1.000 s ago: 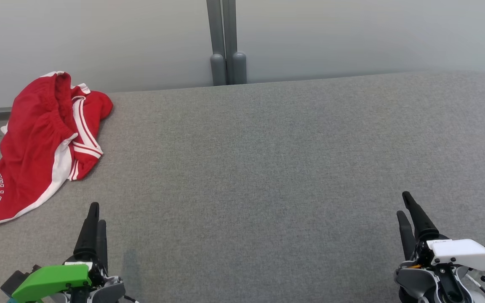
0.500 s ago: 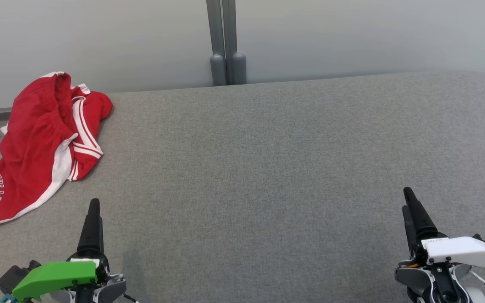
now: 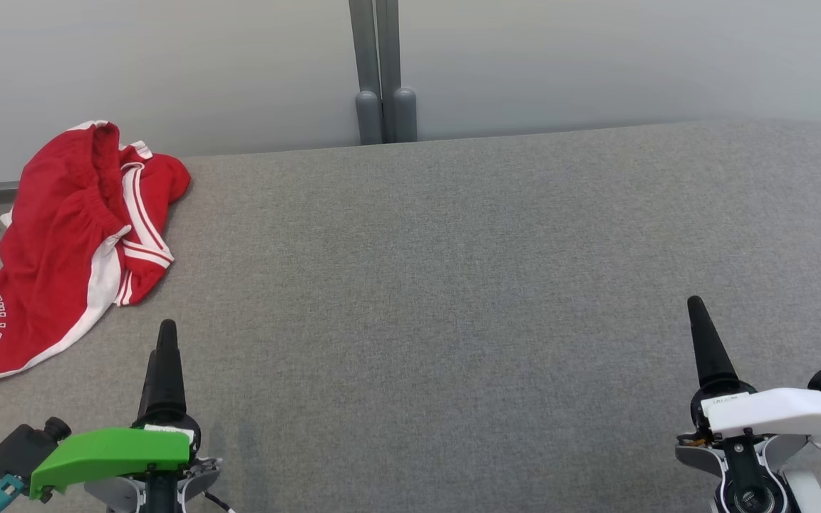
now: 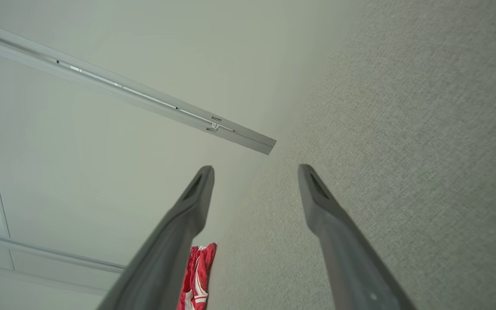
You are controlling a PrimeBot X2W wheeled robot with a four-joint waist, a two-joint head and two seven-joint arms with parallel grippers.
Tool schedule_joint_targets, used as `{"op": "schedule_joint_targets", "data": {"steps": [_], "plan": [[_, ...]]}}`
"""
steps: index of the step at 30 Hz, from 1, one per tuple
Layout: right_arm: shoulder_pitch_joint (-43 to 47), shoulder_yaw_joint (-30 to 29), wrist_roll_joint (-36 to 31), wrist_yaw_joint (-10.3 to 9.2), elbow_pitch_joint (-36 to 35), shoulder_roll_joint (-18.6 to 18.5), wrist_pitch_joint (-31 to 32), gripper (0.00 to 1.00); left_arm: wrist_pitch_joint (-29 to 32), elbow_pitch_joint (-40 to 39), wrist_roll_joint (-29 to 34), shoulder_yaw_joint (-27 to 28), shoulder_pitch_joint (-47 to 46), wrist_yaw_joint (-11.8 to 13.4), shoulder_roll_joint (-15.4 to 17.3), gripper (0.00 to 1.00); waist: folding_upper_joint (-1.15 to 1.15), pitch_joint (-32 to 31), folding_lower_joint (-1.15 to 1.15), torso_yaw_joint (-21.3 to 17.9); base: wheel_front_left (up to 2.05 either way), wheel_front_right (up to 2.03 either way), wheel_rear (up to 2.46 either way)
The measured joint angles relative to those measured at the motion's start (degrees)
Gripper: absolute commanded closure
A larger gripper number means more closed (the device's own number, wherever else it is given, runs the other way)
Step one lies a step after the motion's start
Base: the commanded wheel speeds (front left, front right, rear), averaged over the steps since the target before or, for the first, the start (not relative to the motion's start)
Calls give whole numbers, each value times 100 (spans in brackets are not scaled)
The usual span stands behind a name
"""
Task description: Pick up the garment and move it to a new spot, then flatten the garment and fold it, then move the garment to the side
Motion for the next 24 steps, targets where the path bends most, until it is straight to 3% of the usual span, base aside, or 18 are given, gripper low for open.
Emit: {"op": "schedule_joint_targets", "data": {"steps": [12, 24], "plan": [[24, 223, -1807, 0, -481, -7, -207, 0, -222, -193, 1346, -197, 66, 202, 7, 0, 0, 21, 0, 3, 0, 0, 0], [95, 457, -3011, 0, -581, -13, -404, 0, -403, -183, 2714, -413, 128, 293, 12, 0, 0, 39, 0, -6, 0, 0, 0]]}}
